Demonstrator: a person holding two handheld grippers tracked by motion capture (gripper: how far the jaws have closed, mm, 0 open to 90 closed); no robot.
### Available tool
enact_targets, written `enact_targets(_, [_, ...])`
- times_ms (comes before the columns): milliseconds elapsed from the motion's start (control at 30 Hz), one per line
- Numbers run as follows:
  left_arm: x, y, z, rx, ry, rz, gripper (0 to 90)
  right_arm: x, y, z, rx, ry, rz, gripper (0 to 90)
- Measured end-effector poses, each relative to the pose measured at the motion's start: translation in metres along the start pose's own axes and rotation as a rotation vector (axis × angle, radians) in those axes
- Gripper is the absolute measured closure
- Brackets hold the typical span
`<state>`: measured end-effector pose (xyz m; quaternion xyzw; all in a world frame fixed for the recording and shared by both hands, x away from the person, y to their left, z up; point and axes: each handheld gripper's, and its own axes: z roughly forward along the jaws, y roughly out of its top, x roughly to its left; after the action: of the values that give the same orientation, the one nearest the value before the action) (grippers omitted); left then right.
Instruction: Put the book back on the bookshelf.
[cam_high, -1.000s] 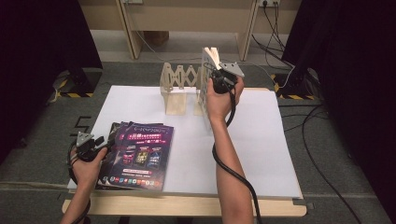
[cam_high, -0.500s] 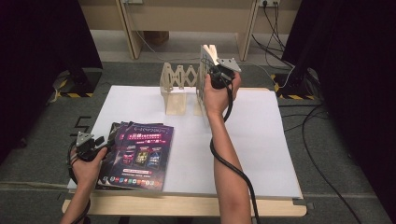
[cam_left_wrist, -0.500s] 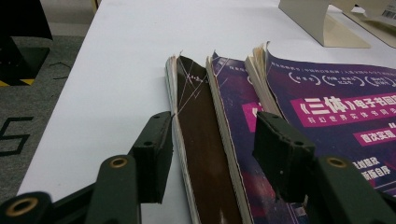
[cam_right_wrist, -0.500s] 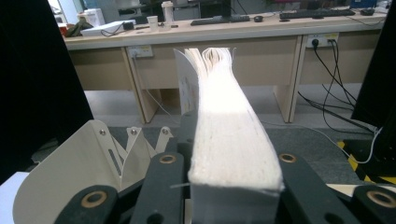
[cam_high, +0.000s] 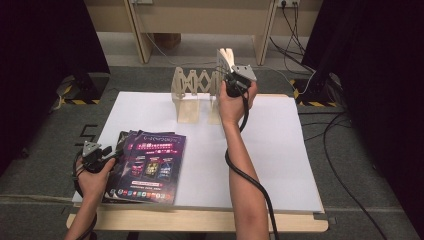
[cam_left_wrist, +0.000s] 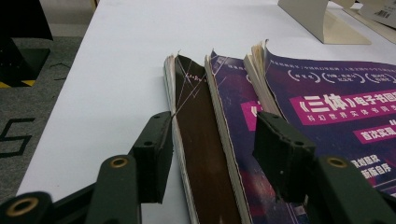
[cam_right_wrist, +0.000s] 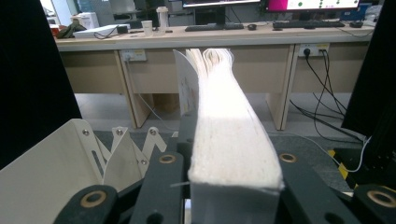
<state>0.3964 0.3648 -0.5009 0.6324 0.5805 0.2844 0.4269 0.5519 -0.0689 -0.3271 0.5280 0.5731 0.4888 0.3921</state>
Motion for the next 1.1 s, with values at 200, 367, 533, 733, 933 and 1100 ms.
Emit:
enact_targets(200, [-0.001,0.000,0.000,0.005,0.004,0.013,47.1,-0.007,-0.009,-0.005,-0.003,0.018,0.019,73.1])
enact_targets(367, [-0.001,0.000,0.000,0.002,0.004,0.011,47.2,-0.011,-0.007,-0.008,0.020,0.034,0.049,68.7])
enact_targets(533, [-0.001,0.000,0.000,0.003,0.001,0.011,47.2,-0.008,-0.002,-0.011,0.026,0.041,0.047,66.4])
enact_targets(733, [-0.002,0.000,0.001,0.003,0.001,0.014,47.4,-0.003,0.003,-0.006,0.052,0.023,0.048,65.1])
enact_targets(933, [-0.002,0.000,0.001,0.005,0.001,0.013,47.4,-0.003,0.000,0.000,0.092,-0.004,0.030,73.5])
enact_targets(1100, [-0.002,0.000,0.001,0.006,0.002,0.018,47.4,-0.003,-0.001,-0.001,0.060,-0.011,0.033,74.6])
